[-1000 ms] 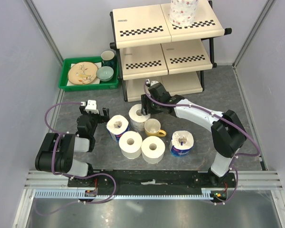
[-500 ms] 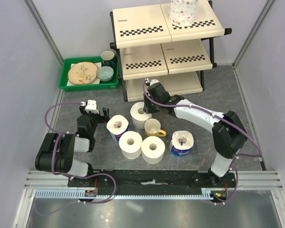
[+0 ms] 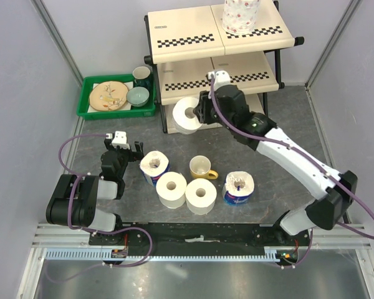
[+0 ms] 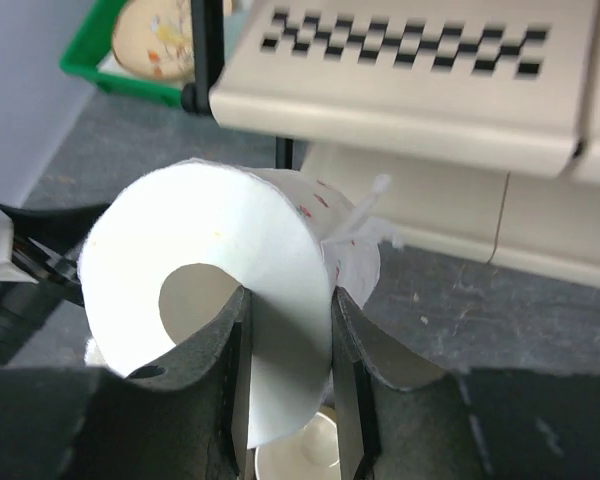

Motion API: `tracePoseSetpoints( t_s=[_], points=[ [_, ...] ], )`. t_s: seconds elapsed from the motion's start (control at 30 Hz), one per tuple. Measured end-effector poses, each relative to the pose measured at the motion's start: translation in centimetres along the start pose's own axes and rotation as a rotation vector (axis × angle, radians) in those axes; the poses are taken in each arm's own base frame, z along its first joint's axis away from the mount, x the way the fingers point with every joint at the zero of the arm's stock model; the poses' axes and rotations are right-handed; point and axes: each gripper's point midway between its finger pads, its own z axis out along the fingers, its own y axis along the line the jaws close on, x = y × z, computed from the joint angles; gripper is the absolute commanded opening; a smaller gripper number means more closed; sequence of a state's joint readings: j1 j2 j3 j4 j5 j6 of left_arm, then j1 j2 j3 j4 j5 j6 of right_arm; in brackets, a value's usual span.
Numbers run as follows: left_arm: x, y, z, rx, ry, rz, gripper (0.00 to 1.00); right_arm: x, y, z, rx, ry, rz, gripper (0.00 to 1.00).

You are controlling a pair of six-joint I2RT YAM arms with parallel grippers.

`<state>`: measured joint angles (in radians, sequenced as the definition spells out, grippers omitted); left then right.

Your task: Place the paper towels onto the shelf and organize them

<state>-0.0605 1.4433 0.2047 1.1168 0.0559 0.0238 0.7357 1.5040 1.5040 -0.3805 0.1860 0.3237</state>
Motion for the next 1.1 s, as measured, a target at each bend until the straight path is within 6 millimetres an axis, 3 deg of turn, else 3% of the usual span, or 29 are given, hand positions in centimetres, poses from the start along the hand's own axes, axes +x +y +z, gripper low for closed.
tracePoseSetpoints(
  t_s=[0.37,0.5,0.6,0.77,1.1],
  points=[
    [0.0,0.0,0.0,0.0,0.0,0.0,1.0,-17.1,0.2,-11.4,0.045,-0.402,0.041,0.18],
    [0.0,0.0,0.0,0.0,0.0,0.0,1.0,-21.2,-0.5,-15.1,0.086,-0.525,0.058,0.2],
    [0.0,0.0,0.0,0.0,0.0,0.0,1.0,-23.1,-1.1,-16.3,0.131,-0.572,0.049,0.21],
    [0.0,0.0,0.0,0.0,0.0,0.0,1.0,-26.0,-1.5,-15.7,0.201,-0.636,0.023,0.22],
    [0.0,0.0,0.0,0.0,0.0,0.0,0.99,-25.7,-3.6,-9.6,0.297,-0.603,-0.044,0.23]
  ],
)
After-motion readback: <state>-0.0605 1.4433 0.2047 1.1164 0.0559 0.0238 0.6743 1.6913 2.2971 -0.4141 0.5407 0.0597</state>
